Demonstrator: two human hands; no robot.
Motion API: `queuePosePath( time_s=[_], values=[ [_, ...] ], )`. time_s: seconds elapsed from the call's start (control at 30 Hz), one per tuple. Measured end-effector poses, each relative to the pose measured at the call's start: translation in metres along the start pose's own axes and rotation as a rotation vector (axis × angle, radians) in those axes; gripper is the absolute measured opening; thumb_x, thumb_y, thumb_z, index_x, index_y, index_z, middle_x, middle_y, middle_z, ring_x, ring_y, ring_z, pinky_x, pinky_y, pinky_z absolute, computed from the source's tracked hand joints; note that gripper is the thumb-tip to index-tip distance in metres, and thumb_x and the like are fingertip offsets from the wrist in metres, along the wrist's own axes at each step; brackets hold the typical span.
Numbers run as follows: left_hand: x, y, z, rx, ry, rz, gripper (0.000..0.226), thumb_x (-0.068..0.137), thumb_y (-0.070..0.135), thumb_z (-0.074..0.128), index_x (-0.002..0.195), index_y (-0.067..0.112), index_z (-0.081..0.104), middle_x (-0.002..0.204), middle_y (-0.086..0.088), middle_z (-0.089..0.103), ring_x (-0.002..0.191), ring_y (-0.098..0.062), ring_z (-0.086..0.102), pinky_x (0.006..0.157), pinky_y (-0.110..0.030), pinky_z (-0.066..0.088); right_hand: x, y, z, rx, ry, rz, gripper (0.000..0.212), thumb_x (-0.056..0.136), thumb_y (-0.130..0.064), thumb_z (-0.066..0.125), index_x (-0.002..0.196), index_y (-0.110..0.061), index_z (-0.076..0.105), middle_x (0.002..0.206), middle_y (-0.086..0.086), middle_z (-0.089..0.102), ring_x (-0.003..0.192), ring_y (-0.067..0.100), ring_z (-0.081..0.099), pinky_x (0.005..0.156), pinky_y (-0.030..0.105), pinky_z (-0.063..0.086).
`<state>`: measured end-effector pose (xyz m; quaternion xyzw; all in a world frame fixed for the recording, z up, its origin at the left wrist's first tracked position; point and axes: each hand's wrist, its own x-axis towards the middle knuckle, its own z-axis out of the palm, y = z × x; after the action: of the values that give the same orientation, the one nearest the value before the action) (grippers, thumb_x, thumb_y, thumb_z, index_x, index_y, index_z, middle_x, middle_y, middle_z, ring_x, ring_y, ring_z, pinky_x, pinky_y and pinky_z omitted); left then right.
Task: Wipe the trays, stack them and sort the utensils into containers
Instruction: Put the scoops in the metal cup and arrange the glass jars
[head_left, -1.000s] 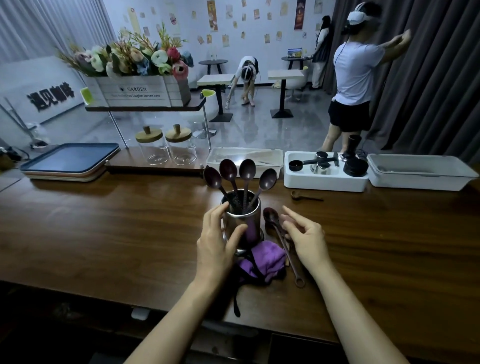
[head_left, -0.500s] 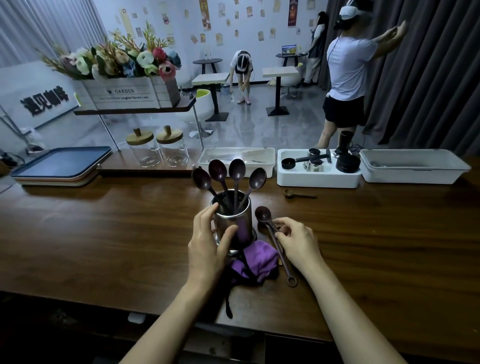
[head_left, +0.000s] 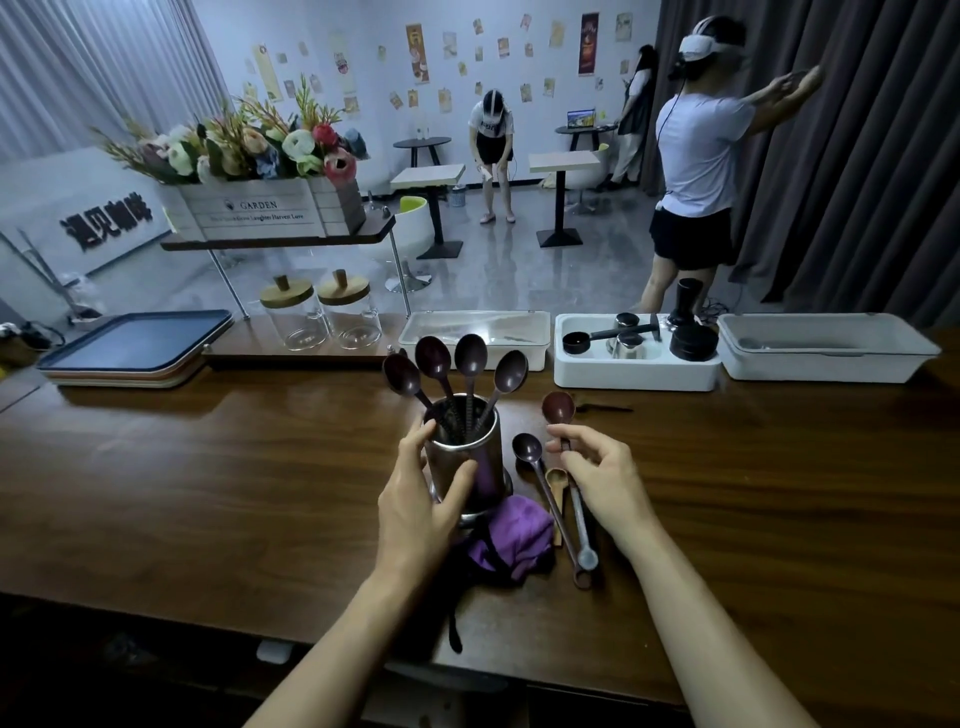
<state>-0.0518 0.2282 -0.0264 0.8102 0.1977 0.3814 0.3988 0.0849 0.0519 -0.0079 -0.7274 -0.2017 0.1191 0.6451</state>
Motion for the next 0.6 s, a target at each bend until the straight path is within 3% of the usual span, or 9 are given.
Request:
queuePosePath(
  time_s=[0.1,0.17,0.27,0.4,0.6],
  values=[
    [0.002,0.002,0.001,-0.034,0.016,-0.01,0.048,0.09,0.057,0.059,0.133,0.038,0.048,0.145,0.03,0.05,0.127,0.001,0.058,0.104,-0.043,0.053,0.003,-0.009,0.0,0.039,0.01,-0.041,0.036,0.093,0.002,0.058,0.119,-0.019,0.073,0.105,-0.006,0.076,0.091,0.008,0.071,0.079,0.026,0.058],
    [0.005,0.003,0.0,-0.031,0.027,-0.023,0.044,0.092,0.057,0.061,0.129,0.035,0.052,0.143,0.021,0.056,0.121,0.002,0.062,0.099,-0.043,0.056,0.003,-0.018,0.001,0.079,-0.012,-0.05,0.035,0.095,0.0,0.059,0.122,-0.019,0.071,0.109,-0.005,0.075,0.083,-0.001,0.068,0.069,0.02,0.053],
    [0.008,0.007,-0.003,-0.017,0.029,-0.034,0.04,0.091,0.052,0.068,0.124,0.032,0.057,0.133,0.021,0.062,0.113,0.005,0.064,0.094,-0.037,0.058,0.004,-0.033,0.003,0.132,-0.023,-0.073,0.035,0.096,0.001,0.058,0.124,-0.017,0.07,0.111,-0.002,0.075,0.067,-0.002,0.061,0.057,0.019,0.049],
    [0.009,0.009,-0.005,0.037,0.016,-0.051,0.038,0.089,0.05,0.072,0.121,0.04,0.055,0.121,0.018,0.065,0.106,0.008,0.063,0.088,-0.032,0.057,0.009,-0.055,0.008,0.229,-0.013,-0.154,0.036,0.095,0.004,0.059,0.127,-0.012,0.067,0.114,0.003,0.073,0.086,0.003,0.067,0.062,0.019,0.053],
    [0.007,0.016,-0.004,0.074,0.038,-0.046,0.037,0.084,0.051,0.077,0.111,0.047,0.052,0.113,0.018,0.06,0.098,0.008,0.061,0.078,-0.029,0.053,0.025,-0.079,0.024,0.37,0.234,-0.218,0.03,0.096,-0.004,0.063,0.125,-0.01,0.066,0.115,0.006,0.071,0.1,0.016,0.071,0.076,0.026,0.06]
  ],
)
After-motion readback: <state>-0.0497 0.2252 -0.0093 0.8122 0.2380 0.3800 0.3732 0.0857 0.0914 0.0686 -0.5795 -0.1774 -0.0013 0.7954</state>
